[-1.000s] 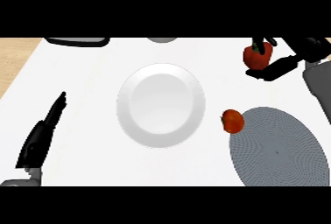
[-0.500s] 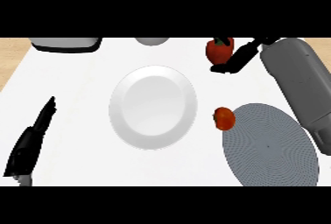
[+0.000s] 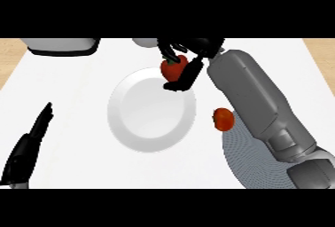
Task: Pick the bell pepper from the placemat and place it in the plate
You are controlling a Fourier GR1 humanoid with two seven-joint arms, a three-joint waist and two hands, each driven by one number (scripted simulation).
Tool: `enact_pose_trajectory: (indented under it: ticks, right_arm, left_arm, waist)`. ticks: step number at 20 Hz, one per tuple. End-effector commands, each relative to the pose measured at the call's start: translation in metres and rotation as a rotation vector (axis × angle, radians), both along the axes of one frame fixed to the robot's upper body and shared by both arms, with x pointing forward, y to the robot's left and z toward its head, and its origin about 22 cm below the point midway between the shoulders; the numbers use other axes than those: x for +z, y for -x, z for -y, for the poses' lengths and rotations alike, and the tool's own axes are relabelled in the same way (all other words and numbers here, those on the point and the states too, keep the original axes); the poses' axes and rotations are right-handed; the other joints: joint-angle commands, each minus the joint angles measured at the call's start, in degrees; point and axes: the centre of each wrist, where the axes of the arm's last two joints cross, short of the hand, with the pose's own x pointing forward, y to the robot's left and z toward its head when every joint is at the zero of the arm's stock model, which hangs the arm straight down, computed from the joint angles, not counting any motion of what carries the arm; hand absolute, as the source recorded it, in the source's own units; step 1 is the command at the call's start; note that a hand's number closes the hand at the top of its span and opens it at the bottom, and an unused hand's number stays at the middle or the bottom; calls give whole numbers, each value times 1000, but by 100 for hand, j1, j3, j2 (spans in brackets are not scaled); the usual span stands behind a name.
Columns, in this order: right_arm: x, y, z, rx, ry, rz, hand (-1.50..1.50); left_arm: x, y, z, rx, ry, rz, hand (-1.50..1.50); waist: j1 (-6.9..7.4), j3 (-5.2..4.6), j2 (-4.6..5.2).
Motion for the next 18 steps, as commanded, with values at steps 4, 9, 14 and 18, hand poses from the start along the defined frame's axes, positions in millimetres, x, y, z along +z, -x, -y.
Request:
enact_pose_trajectory:
  ticks: [4,9,14,18]
  right_arm:
    - [-33,22,-63,17,115,-40,150]
    - [-76,27,-55,45,186,-103,150]
    - [-93,41,-59,-106,139,-292,-150]
    - [-115,50,-61,-129,187,-298,-150]
  left_arm:
    - [-4,0,4,-11,5,-13,0]
    - [1,-6,8,1,-3,5,0]
    - [-11,-9,10,-37,5,-6,0]
    - [3,-19,4,-39,2,23,0]
  waist:
    - [43,1,13]
    - [67,1,32]
    - [232,-4,48]
    - [255,0,59]
